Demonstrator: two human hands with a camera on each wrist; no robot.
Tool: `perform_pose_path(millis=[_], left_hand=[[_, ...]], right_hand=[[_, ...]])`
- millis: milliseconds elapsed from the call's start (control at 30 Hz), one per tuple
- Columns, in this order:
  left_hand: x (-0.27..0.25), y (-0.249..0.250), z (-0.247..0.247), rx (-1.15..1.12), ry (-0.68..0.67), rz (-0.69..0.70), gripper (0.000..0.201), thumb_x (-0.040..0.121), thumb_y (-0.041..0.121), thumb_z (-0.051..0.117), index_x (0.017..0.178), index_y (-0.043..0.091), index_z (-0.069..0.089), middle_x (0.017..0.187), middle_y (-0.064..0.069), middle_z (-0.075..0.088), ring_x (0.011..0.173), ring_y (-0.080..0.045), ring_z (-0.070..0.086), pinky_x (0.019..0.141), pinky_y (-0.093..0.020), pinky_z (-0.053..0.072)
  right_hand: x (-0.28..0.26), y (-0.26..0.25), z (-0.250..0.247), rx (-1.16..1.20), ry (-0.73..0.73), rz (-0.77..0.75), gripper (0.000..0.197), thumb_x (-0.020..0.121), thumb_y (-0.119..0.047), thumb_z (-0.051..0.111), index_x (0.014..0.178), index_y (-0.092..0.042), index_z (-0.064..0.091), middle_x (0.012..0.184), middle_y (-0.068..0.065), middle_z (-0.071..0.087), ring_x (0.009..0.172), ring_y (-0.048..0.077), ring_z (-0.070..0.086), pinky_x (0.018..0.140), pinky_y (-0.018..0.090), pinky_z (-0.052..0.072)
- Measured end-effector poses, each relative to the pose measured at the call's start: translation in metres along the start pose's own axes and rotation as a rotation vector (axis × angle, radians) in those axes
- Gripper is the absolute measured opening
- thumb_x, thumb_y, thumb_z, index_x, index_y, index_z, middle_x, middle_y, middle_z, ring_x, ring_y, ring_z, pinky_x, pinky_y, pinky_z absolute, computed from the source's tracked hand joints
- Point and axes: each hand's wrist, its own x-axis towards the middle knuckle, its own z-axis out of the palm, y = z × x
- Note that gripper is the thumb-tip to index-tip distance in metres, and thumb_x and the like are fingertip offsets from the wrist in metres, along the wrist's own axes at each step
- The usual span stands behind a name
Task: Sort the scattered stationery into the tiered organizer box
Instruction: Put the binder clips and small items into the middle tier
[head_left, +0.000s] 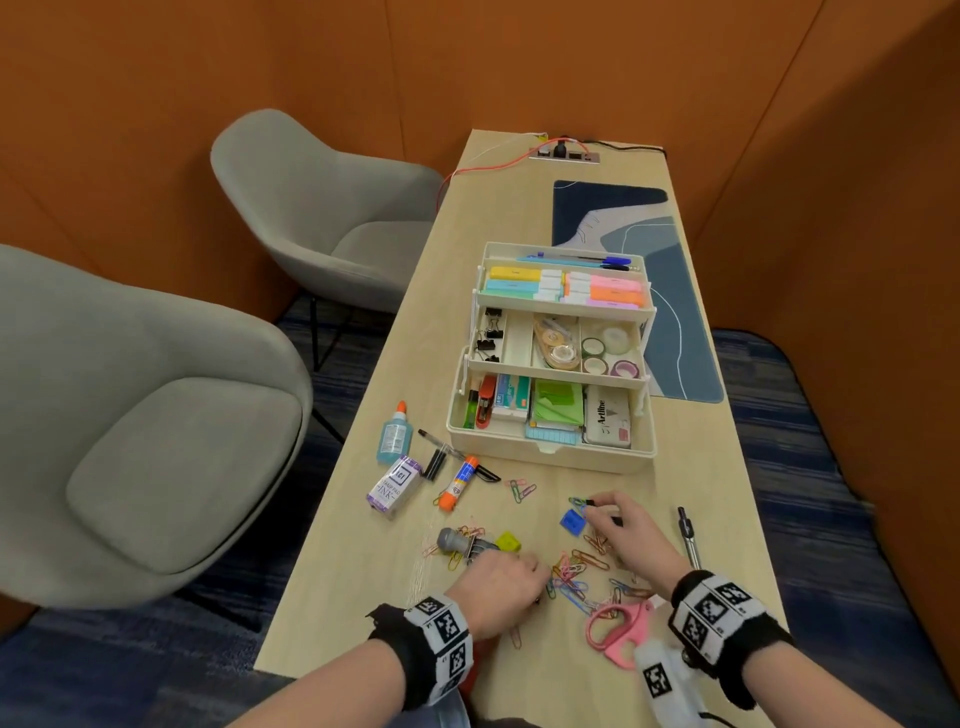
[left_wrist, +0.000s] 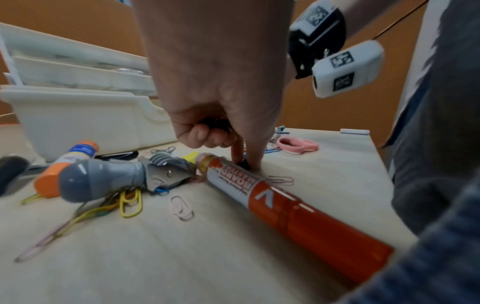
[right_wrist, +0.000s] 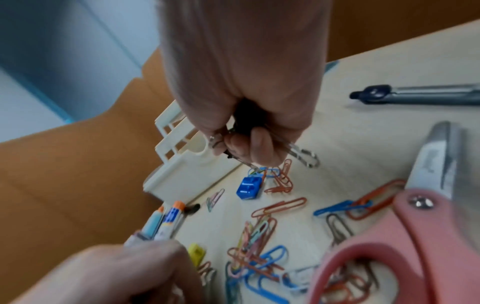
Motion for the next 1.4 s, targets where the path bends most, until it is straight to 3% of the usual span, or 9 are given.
perform_pose_path(millis=[100,267,500,633,767,867,933,1133,1400], left_hand=[[0.006,0.000,-0.001,-0.059,0.062,-0.007,0.015,0.089,0.010,0.048,0.104,0.005,0.049,0.098,-0.016,0.058,0.081,-0.034,0.060,0.056,-0.038,0.036],[0.003,-0.009,-0.008,-0.270,0.203,-0.093,0.023,0.098,0.028,0.039,0.106,0.007,0.043,0.102,-0.014,0.055,0.087,-0.032,0.056,0.073,-0.045,0.046],[0.002,-0.040,-0.032,-0.529,0.318,-0.253,0.022,0.100,0.033,0.033,0.099,0.013,0.044,0.093,-0.006,0.056,0.078,-0.020,0.053,0.065,-0.027,0.035],[0.015,-0.081,-0.083,-0.793,0.554,-0.448,0.019,0.102,0.030,0.032,0.095,0.017,0.045,0.074,0.005,0.052,0.056,-0.006,0.045,0.049,-0.017,0.036],[0.047,-0.137,-0.134,-0.943,0.764,-0.667,0.016,0.101,0.026,0.037,0.097,0.015,0.048,0.080,0.004,0.055,0.066,-0.009,0.051,0.054,-0.017,0.038],[0.072,-0.167,-0.153,-0.976,0.646,-0.767,0.020,0.098,0.024,0.042,0.104,0.008,0.053,0.097,-0.007,0.061,0.090,-0.024,0.060,0.076,-0.035,0.050],[0.082,-0.176,-0.163,-1.005,0.550,-0.792,0.029,0.097,0.029,0.044,0.109,0.005,0.056,0.104,-0.011,0.061,0.097,-0.027,0.060,0.084,-0.037,0.049],[0.092,-0.188,-0.174,-1.213,0.537,-0.808,0.033,0.098,0.034,0.042,0.073,0.015,0.051,0.090,-0.010,0.062,0.084,-0.028,0.068,0.084,-0.040,0.056],[0.084,-0.198,-0.165,-1.297,0.659,-0.861,0.026,0.089,0.017,0.041,0.074,0.010,0.062,0.090,-0.018,0.070,0.082,-0.034,0.069,0.080,-0.048,0.057]], right_hand=[[0.000,0.001,-0.002,0.304,-0.026,0.108,0.020,0.096,-0.019,0.051,0.112,-0.006,0.051,0.063,0.004,0.043,0.043,0.009,0.037,0.037,0.019,0.027],[0.002,-0.007,-0.002,0.585,-0.054,0.178,0.019,0.097,-0.012,0.049,0.111,0.001,0.048,0.063,0.005,0.039,0.043,0.010,0.038,0.032,0.017,0.024],[0.011,-0.018,0.000,0.578,-0.099,0.190,0.019,0.096,-0.014,0.051,0.109,0.001,0.051,0.065,0.004,0.040,0.044,0.010,0.039,0.035,0.018,0.026],[0.015,-0.020,-0.001,0.595,-0.140,0.205,0.020,0.095,-0.016,0.053,0.108,-0.001,0.051,0.068,0.006,0.042,0.047,0.011,0.040,0.037,0.020,0.029],[0.017,-0.038,0.000,0.596,-0.197,0.210,0.021,0.095,-0.017,0.053,0.108,0.000,0.053,0.069,0.005,0.041,0.050,0.011,0.040,0.039,0.020,0.027],[0.022,-0.064,0.001,0.593,-0.230,0.166,0.023,0.094,-0.016,0.054,0.113,-0.003,0.053,0.068,0.004,0.040,0.050,0.010,0.041,0.038,0.018,0.028],[0.030,-0.087,-0.002,0.605,-0.239,0.117,0.023,0.094,-0.015,0.054,0.115,-0.006,0.055,0.068,0.003,0.041,0.050,0.008,0.042,0.039,0.018,0.030],[0.073,-0.173,-0.006,0.635,-0.211,0.018,0.019,0.096,-0.014,0.049,0.114,-0.008,0.053,0.071,0.001,0.043,0.054,0.008,0.040,0.041,0.017,0.032],[0.134,-0.235,0.022,0.625,-0.106,0.093,0.014,0.096,-0.005,0.045,0.085,-0.008,0.053,0.063,0.004,0.040,0.050,0.011,0.036,0.031,0.015,0.027]])
